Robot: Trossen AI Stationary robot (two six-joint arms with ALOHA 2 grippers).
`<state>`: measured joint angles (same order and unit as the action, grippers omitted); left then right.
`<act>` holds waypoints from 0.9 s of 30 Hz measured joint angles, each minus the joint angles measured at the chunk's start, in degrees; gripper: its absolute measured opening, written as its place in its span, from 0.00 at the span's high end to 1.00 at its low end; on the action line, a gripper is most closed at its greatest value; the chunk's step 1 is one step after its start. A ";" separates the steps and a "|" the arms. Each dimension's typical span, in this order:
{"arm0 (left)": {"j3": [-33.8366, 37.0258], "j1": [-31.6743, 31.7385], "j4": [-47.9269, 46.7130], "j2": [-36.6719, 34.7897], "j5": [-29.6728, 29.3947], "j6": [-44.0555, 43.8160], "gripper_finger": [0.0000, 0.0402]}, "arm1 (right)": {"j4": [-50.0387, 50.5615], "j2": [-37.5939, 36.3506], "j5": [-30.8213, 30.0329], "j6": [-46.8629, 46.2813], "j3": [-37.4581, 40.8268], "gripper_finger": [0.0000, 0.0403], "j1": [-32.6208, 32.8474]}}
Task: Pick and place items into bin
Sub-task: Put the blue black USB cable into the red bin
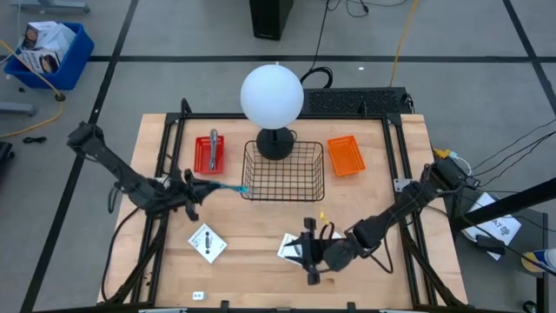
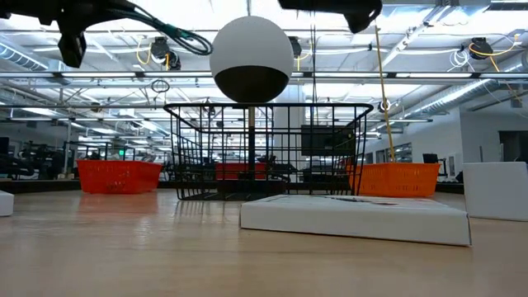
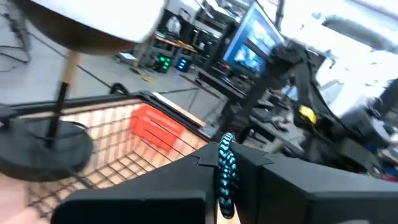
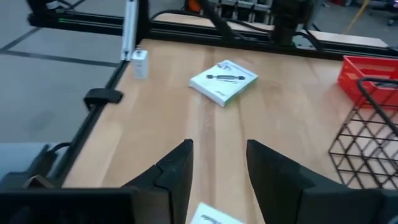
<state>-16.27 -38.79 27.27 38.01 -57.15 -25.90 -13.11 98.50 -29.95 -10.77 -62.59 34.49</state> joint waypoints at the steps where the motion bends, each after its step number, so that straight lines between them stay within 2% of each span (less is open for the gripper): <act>1: 0.00 0.00 -0.94 -1.86 -0.64 -0.05 0.93 | 0.00 0.00 0.00 0.09 0.00 0.65 0.35; 7: -0.16 0.00 -7.02 -13.64 -4.20 2.96 0.97 | 0.08 0.00 0.00 0.95 0.00 0.65 1.69; 13: -3.80 0.02 -19.71 -22.07 -11.38 2.65 0.93 | 0.08 0.00 0.01 1.18 0.00 0.65 1.78; 20: -10.90 0.02 -29.18 -24.20 -18.62 3.42 0.96 | 0.08 0.00 0.00 1.18 0.00 0.65 0.79; 24: -15.12 0.02 -33.60 -24.18 -19.07 3.67 0.92 | 0.10 0.00 0.00 1.12 0.00 0.65 0.36; 27: -17.00 0.02 -35.61 -24.16 -19.09 3.55 0.94 | 0.08 0.00 -0.02 1.12 0.00 0.65 0.32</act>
<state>-33.28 -38.76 -8.34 13.85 -76.25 -22.36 -13.04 98.50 -29.98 -9.65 -62.59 34.81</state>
